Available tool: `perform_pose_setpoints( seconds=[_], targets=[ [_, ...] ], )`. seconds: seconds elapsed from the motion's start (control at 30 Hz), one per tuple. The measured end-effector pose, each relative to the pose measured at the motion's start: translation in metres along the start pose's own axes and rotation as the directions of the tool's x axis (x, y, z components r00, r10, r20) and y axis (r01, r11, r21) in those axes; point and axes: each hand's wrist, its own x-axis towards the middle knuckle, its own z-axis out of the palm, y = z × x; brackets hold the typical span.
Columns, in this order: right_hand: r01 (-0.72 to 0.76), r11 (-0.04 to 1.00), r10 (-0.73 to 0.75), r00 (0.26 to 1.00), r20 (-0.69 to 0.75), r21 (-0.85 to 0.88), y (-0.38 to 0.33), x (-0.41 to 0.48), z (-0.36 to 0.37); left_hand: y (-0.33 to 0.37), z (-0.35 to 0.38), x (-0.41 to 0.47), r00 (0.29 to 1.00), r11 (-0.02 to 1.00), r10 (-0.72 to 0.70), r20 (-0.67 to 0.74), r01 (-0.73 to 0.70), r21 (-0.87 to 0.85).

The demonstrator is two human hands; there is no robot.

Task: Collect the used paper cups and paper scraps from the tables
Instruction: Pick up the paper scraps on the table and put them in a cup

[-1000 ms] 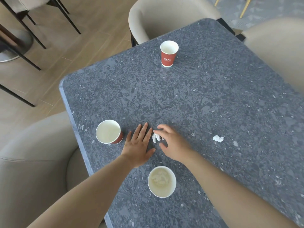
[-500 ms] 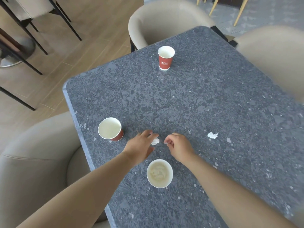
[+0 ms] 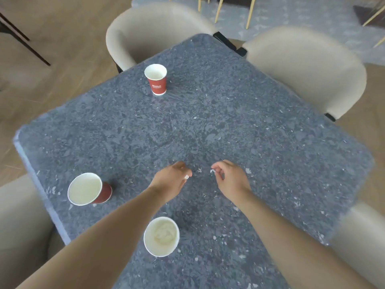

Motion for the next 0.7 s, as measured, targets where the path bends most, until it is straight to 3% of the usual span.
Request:
perform_pose_setpoints(
  seconds=[0.13,0.47,0.7],
  targets=[
    [-0.06,0.997,0.054,0.991,-0.119,-0.045,0.027,0.003,-0.011,0.025,0.007,0.026,0.997,0.997,0.074,-0.008,-0.074,-0.002],
    [-0.01,0.993,0.009,1.0,0.003,0.122,0.041,-0.001,0.01,0.024,0.009,0.018,0.997,0.995,0.072,0.037,-0.074,0.06],
    [0.032,0.982,-0.033,0.999,0.0,0.185,-0.004,-0.021,0.008,0.025,-0.019,-0.031,0.998,0.999,-0.001,-0.066,-0.002,-0.048]
  ],
)
